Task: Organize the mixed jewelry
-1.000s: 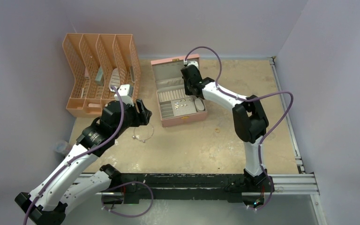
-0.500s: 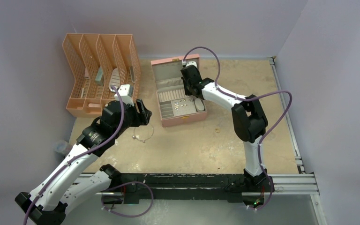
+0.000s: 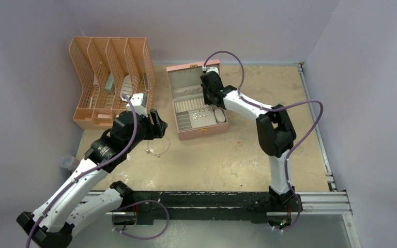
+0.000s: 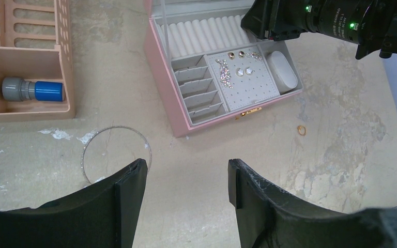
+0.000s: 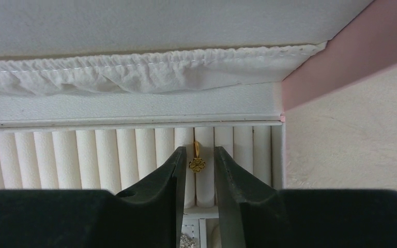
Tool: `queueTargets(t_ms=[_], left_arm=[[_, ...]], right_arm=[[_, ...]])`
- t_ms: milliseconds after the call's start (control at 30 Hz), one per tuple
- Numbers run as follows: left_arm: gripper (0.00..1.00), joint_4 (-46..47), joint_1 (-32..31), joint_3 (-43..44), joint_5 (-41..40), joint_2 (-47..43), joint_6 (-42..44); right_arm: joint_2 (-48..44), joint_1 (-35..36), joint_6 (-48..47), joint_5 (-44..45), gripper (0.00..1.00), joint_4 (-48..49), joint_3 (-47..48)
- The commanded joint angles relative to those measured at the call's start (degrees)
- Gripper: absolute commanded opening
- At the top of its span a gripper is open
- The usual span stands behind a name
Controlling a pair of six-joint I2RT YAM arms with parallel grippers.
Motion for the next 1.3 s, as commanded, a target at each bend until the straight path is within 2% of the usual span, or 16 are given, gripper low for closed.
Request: queueTargets(t_ms=[0, 367, 600, 967, 1267], left_arm=[[0.58, 1.2, 0.3, -0.1, 0.3, -0.4, 1.1], [0.58, 1.2, 0.3, -0.1, 0.2, -0.5, 1.0], [0.58, 1.4, 0.3, -0.4, 0.0, -0.8, 1.0], [0.58, 1.3, 0.3, -0.3, 0.0, -0.6, 1.0], [0.58, 1.3, 0.3, -0.4, -0.2, -0.7, 1.0]], right_arm=[[-4.1, 0.1, 1.4, 1.1, 0.3, 1.2, 0.5], [-4.2, 0.0, 1.9, 0.8, 0.23, 1.3, -0.7], [-2.7, 0.0, 1.9, 1.2, 0.22, 0.5, -0.8], [-1.8, 0.0, 1.9, 0.4, 0.14, 1.4, -1.4], [-0.4, 0.0, 1.8, -0.6, 0.12, 1.8, -1.2]])
